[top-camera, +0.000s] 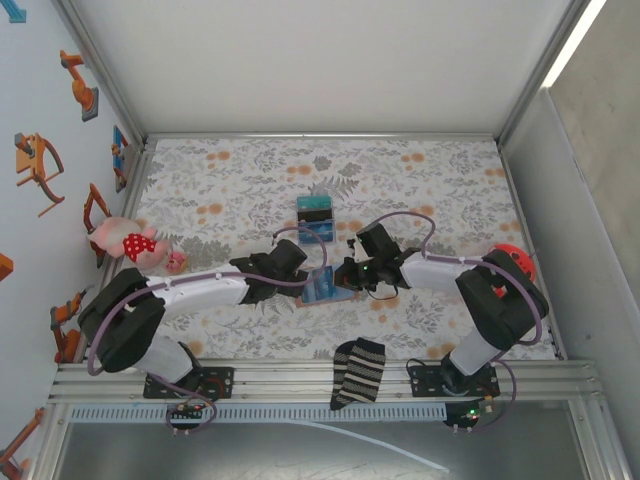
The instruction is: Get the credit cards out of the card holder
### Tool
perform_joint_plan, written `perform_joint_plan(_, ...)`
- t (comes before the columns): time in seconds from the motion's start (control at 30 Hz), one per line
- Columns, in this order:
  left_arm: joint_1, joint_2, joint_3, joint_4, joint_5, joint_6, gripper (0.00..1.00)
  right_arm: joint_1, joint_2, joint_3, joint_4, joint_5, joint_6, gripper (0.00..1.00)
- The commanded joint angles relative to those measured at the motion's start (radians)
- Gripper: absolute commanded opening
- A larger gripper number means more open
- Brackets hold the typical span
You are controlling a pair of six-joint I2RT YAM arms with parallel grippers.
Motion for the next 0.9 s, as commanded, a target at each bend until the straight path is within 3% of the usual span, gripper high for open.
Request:
perform_joint_plan(0.0,-0.012,-0.018,0.032,0.025,0.033,0.026,0.97,-0.007,-0.023,0.024,-0.019,0.008,-0.013,0.00)
perform_joint_plan(0.37,-0.052,0.134,0.091,0.052,0.033,0.077,0.97,-0.007,-0.020,0.014,-0.002,-0.001,-0.009,0.00)
perform_joint_plan(0.87,-0.058,0.198,0.073,-0.002,0.028,0.087,0.97,-0.013,-0.066,-0.001,-0.032,0.014,-0.017,0.00)
